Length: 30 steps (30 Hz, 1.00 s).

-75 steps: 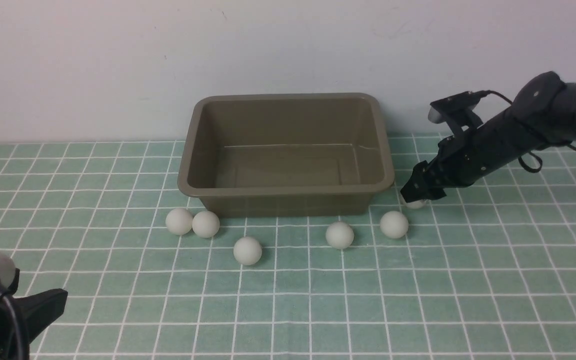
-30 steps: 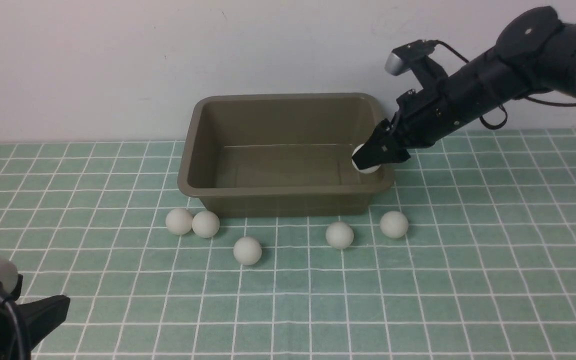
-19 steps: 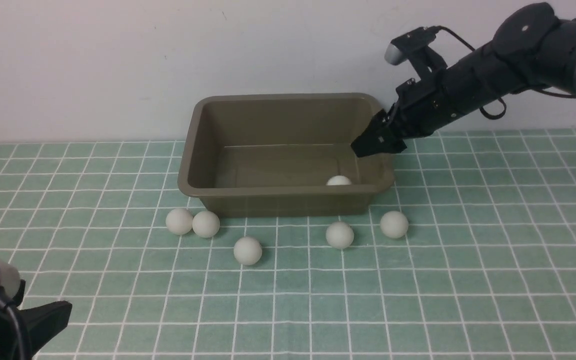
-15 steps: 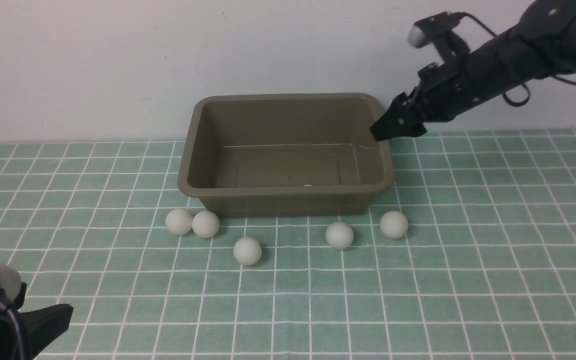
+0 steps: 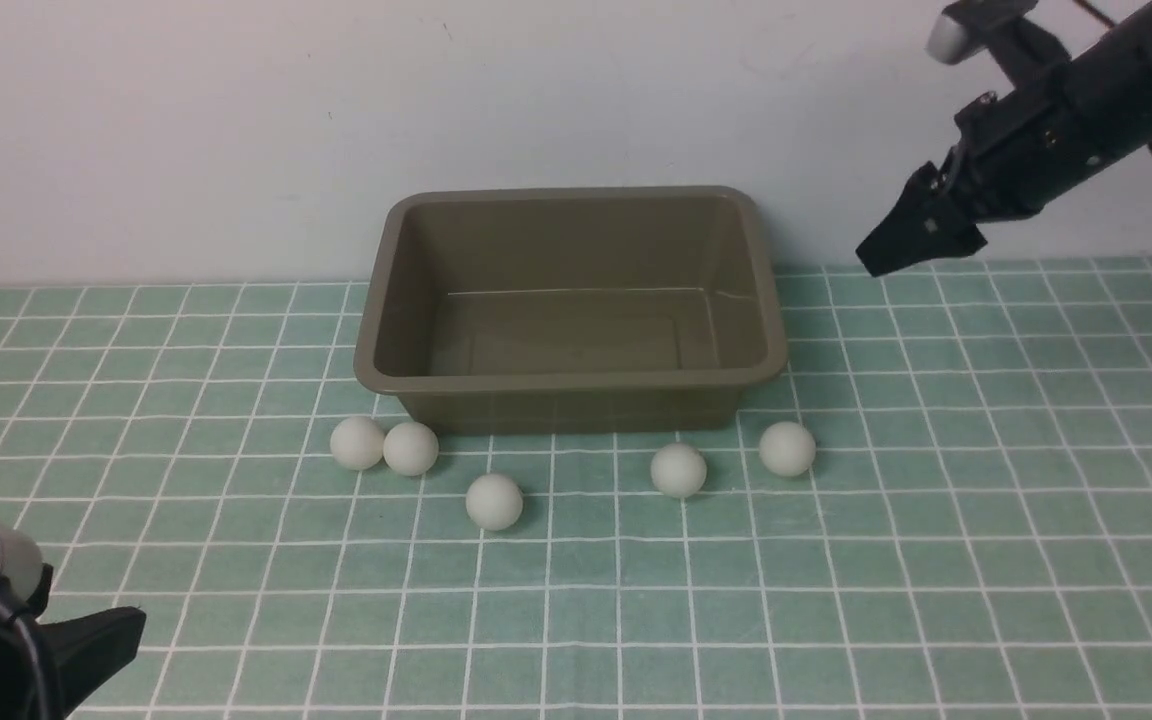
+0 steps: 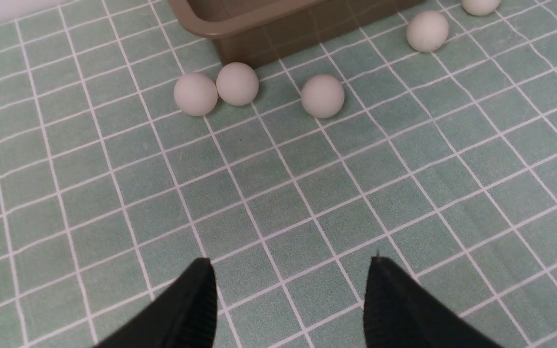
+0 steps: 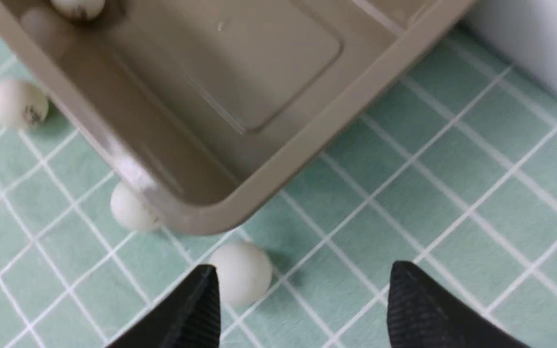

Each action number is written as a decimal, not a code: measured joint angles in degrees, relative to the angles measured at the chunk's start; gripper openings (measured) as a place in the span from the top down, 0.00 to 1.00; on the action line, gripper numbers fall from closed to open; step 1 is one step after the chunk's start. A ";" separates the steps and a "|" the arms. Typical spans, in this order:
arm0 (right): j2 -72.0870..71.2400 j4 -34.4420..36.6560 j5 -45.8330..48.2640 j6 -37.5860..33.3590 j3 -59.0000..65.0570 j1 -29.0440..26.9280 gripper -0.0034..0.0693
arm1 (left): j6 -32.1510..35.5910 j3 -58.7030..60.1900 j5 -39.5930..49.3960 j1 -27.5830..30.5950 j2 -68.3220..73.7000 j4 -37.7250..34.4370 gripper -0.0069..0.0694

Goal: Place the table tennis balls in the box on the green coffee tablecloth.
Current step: 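Reach for and grasp a ping pong ball on the table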

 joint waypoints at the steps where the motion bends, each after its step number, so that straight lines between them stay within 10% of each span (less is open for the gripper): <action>1: 0.00 -0.57 0.00 0.06 0.59 0.59 0.37 | 0.00 0.00 0.01 0.00 0.00 0.00 0.42; 30: 6.30 3.00 -15.81 -4.00 17.58 7.84 0.37 | 0.00 0.00 -0.17 0.00 0.00 0.00 0.42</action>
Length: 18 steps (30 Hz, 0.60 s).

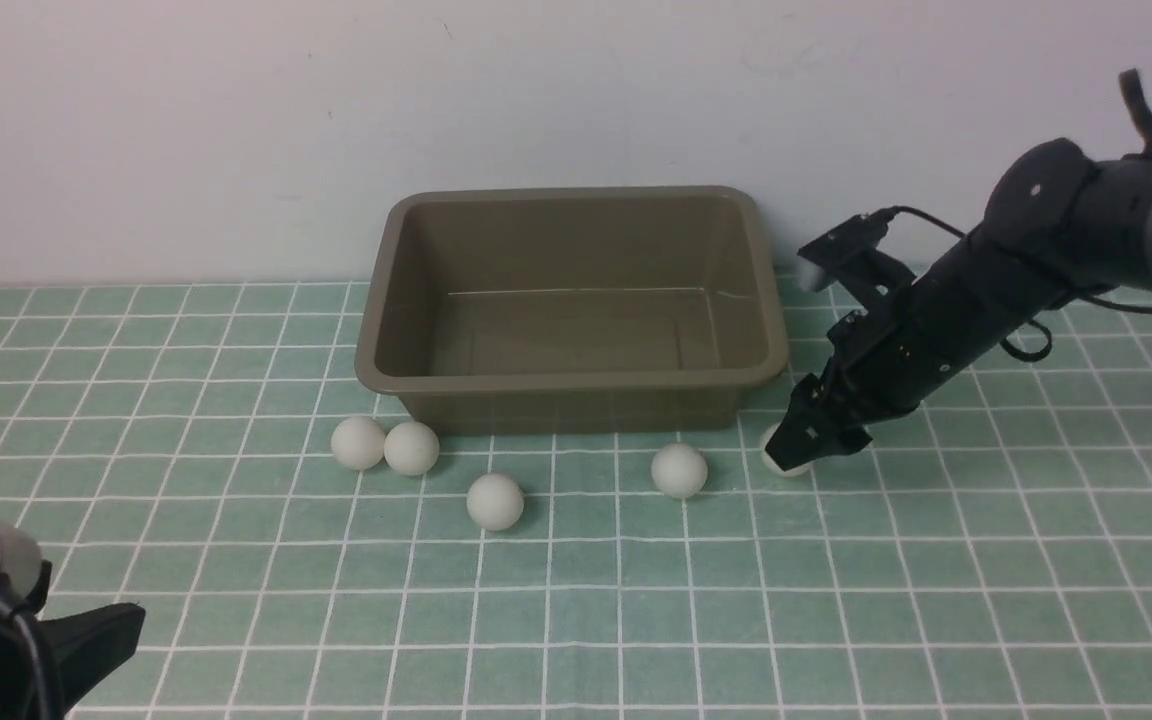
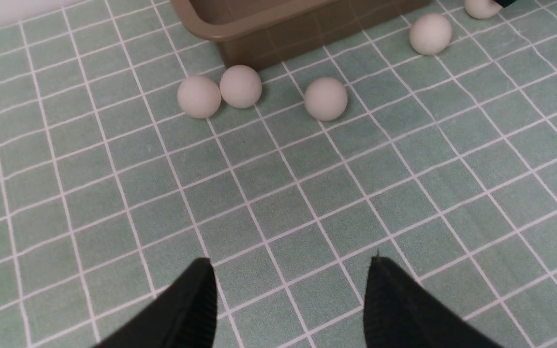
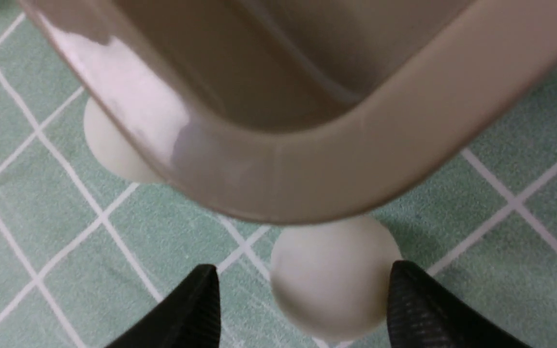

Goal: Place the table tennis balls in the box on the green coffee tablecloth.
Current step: 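Reach for and grasp a ping pong ball on the table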

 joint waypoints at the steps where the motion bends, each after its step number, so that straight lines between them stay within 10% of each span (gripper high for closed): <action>1: 0.26 0.65 -0.44 -0.25 0.00 0.00 0.37 | 0.00 0.00 0.00 0.00 0.00 0.00 0.42; 18: 2.46 3.29 -4.84 0.83 0.00 0.00 0.46 | 0.00 0.00 0.00 0.00 0.00 0.00 0.42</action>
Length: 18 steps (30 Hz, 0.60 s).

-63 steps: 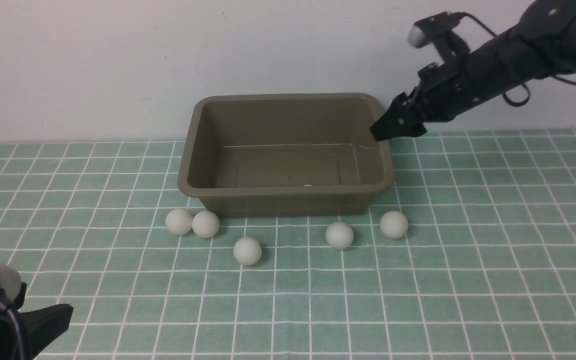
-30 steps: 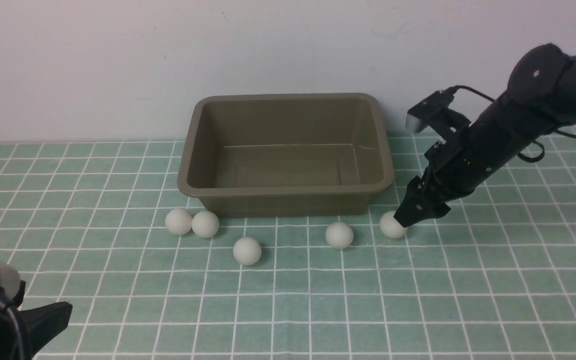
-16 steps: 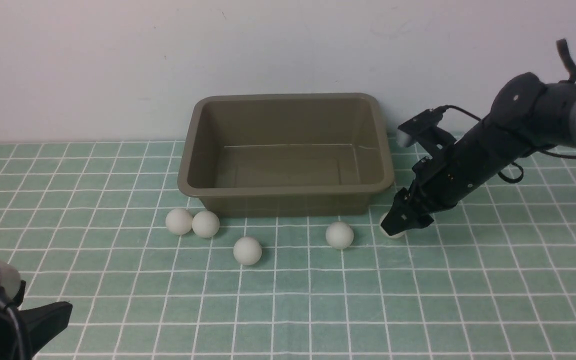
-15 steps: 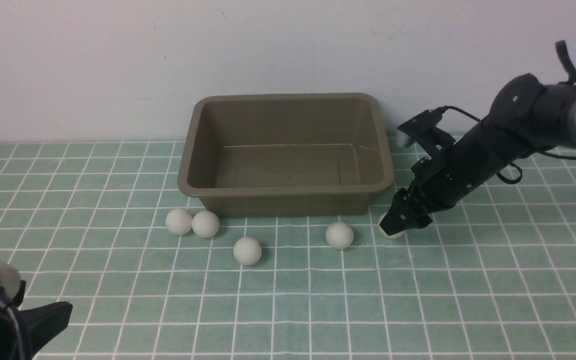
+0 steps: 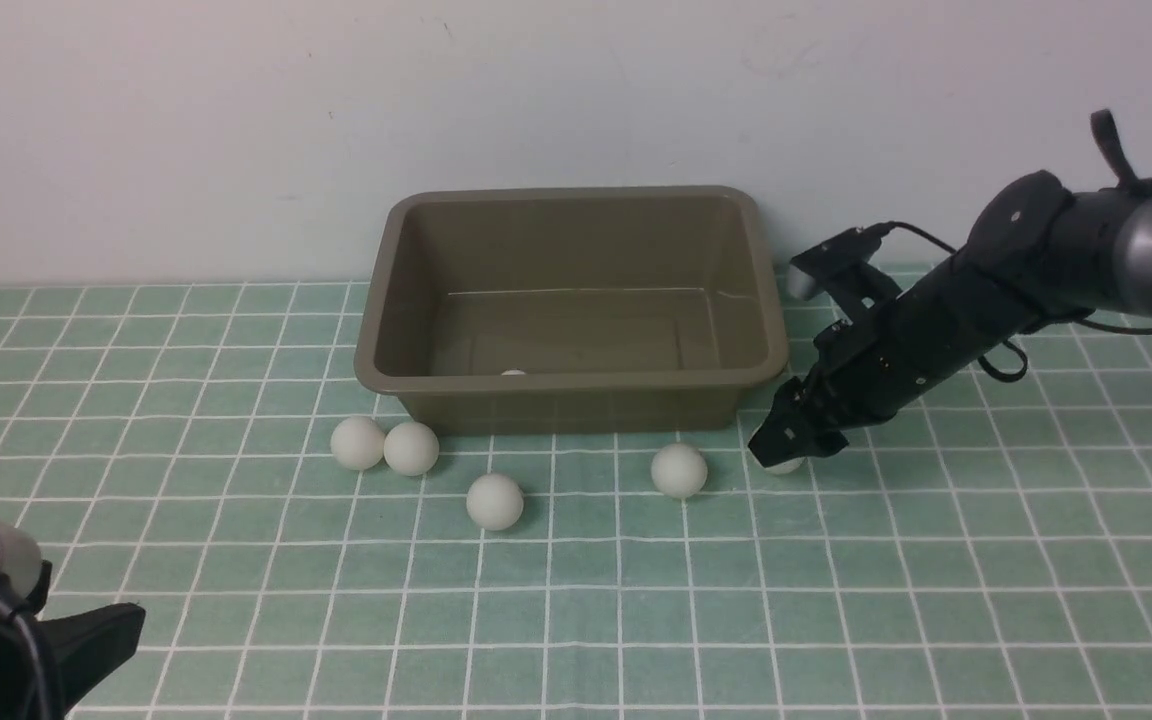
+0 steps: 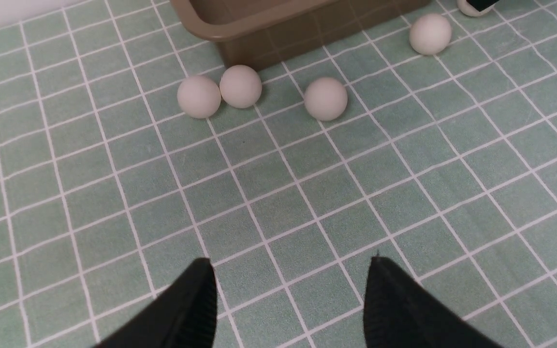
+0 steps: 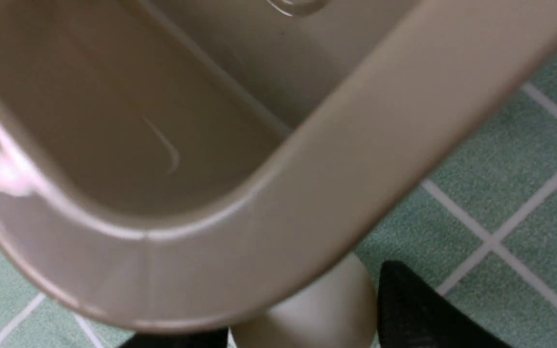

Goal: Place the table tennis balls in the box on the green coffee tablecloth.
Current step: 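Reach for and grasp a ping pong ball on the table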

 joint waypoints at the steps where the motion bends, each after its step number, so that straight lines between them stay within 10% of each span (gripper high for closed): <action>1: 0.00 0.13 -0.23 0.20 0.00 0.00 0.47 | 0.00 0.00 0.00 0.00 0.00 0.00 0.42; 18: -12.70 -3.62 -0.66 1.45 0.11 -7.76 0.46 | 0.00 0.00 0.00 0.00 0.00 0.00 0.42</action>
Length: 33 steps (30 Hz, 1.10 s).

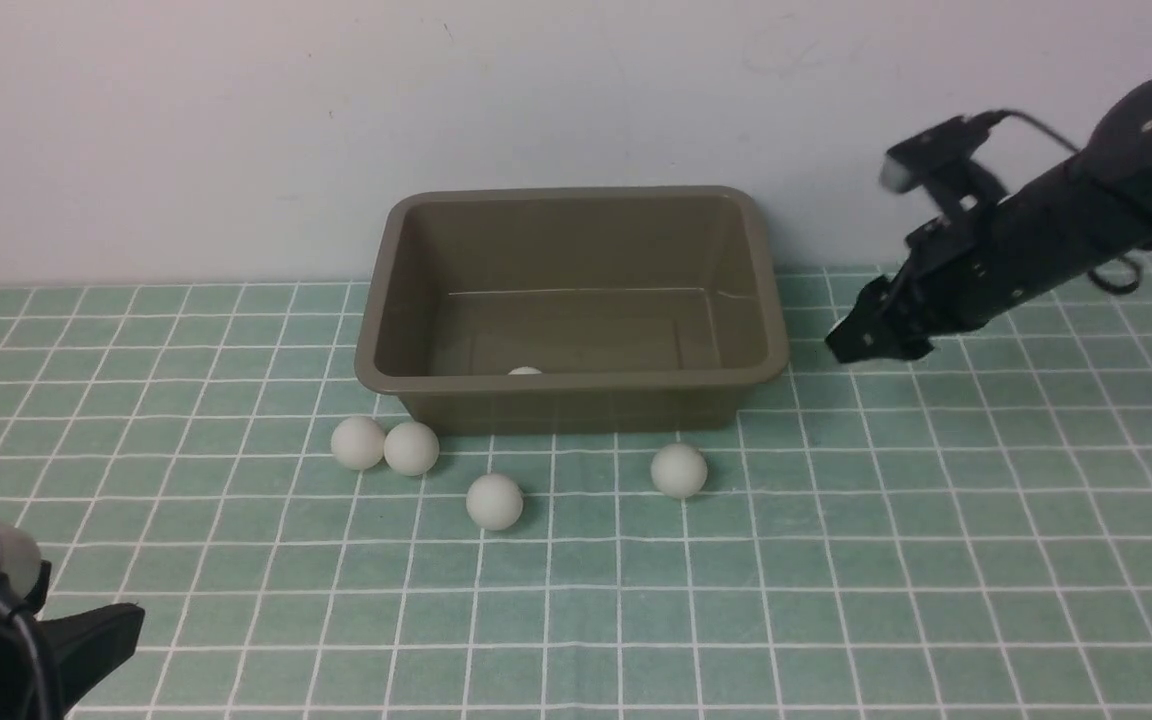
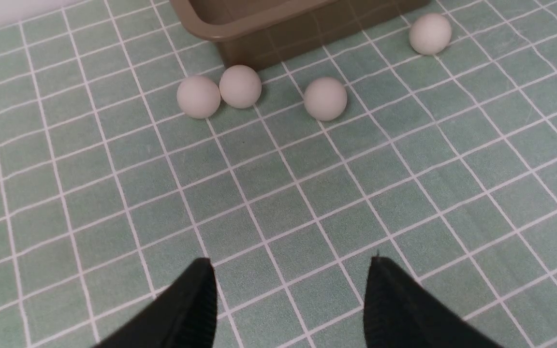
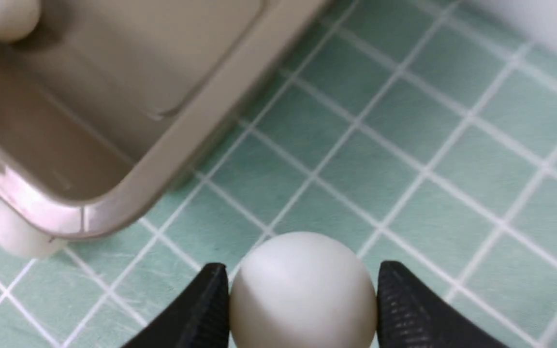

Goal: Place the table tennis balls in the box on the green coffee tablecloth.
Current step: 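Reach for and grasp a ping pong ball on the table, then release the ping pong ball into the bin and lift the gripper away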

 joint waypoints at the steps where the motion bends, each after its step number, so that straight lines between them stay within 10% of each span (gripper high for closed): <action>1: -0.35 1.18 0.08 -0.68 0.00 -0.06 0.46 | 0.00 0.00 0.00 0.00 0.00 0.00 0.42; 10: -0.35 13.41 -2.70 -13.41 0.00 8.43 0.46 | 0.00 0.00 0.00 0.00 0.00 0.04 0.42; 27: 6.75 14.68 -11.75 -10.92 0.01 12.29 0.46 | 0.00 0.00 2.31 0.00 0.00 0.04 0.42; 33: 6.58 14.72 -11.75 -10.63 0.01 12.29 0.26 | 0.00 0.00 2.26 0.00 0.00 0.04 0.42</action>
